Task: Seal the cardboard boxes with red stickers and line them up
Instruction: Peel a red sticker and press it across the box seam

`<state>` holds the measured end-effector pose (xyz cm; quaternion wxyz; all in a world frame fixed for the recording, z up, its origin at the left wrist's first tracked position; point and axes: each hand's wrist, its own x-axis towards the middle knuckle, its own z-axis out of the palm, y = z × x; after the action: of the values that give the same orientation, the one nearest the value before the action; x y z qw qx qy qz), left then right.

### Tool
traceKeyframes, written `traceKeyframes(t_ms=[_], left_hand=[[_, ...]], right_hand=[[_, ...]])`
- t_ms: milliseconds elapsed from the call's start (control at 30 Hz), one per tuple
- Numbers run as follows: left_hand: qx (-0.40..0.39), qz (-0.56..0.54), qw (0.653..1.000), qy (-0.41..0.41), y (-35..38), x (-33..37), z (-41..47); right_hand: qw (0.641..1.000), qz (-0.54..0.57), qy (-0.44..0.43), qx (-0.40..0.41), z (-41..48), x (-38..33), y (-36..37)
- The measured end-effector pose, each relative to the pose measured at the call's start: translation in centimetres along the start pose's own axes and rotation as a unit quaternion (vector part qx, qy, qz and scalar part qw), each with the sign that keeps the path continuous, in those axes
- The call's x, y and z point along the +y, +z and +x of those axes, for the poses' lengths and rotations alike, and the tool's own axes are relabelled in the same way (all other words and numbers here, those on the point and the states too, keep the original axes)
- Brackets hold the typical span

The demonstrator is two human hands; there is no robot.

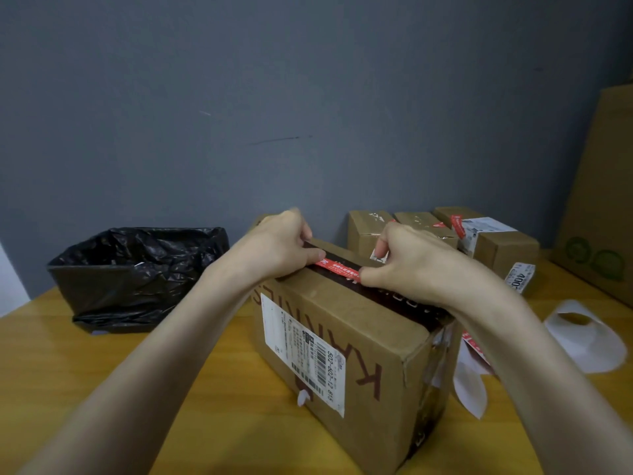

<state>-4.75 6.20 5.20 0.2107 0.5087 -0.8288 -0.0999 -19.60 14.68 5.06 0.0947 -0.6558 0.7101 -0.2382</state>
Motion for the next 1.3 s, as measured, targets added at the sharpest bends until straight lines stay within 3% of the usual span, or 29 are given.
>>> traceKeyframes(t_ms=[133, 200, 267, 333, 400, 467, 533, 700, 867, 1033, 1200, 1300], left_hand=[[0.055, -0.048, 0.997, 0.002, 0.1, -0.7, -0.2], [0.123, -0.062, 0.989, 0.061, -0.1, -0.8, -1.1], [0.142, -0.041, 0.978, 0.147, -0.2, -1.0, -2.4], [0.083, -0.009, 0.973, 0.217, -0.2, -1.0, -3.6], [0.002, 0.031, 0.97, 0.24, 0.3, -1.0, -4.2], [-0.04, 0.044, 0.976, 0.207, 0.7, -1.2, -4.4], [-0.05, 0.037, 0.984, 0.167, 0.9, -1.4, -4.6], [-0.064, 0.101, 0.984, 0.13, 0.7, -1.7, -5.2], [-0.014, 0.136, 0.983, 0.119, 0.8, -1.4, -4.5], [-0.088, 0.038, 0.989, 0.111, 1.3, -2.0, -4.6], [-0.028, 0.046, 0.997, 0.062, 1.3, -3.5, -4.0], [0.111, -0.14, 0.984, 0.007, 2.1, -5.1, -4.0]], right_hand=[[0.999, -0.008, -0.036, -0.02, -0.2, 0.7, -0.6], [0.997, 0.015, -0.076, 0.014, -0.4, 0.9, -1.1], [0.99, 0.018, -0.117, 0.077, -0.8, 0.7, -1.5], [0.983, -0.017, -0.156, 0.09, -1.5, 0.2, -1.5], [0.981, -0.065, -0.18, 0.021, -2.1, -0.3, -0.8], [0.974, -0.12, -0.172, -0.081, -2.8, -0.8, -0.2], [0.967, -0.162, -0.15, -0.124, -3.5, -0.9, -0.3], [0.96, -0.197, -0.119, -0.157, -4.8, -1.0, -1.9], [0.974, -0.125, -0.167, -0.084, -4.4, -1.0, -2.2], [0.957, -0.165, -0.157, -0.181, -4.2, -0.8, -1.7], [0.964, -0.153, -0.144, -0.161, -5.0, -0.6, -3.7], [0.982, -0.096, -0.134, -0.087, -5.1, -0.3, -4.3]])
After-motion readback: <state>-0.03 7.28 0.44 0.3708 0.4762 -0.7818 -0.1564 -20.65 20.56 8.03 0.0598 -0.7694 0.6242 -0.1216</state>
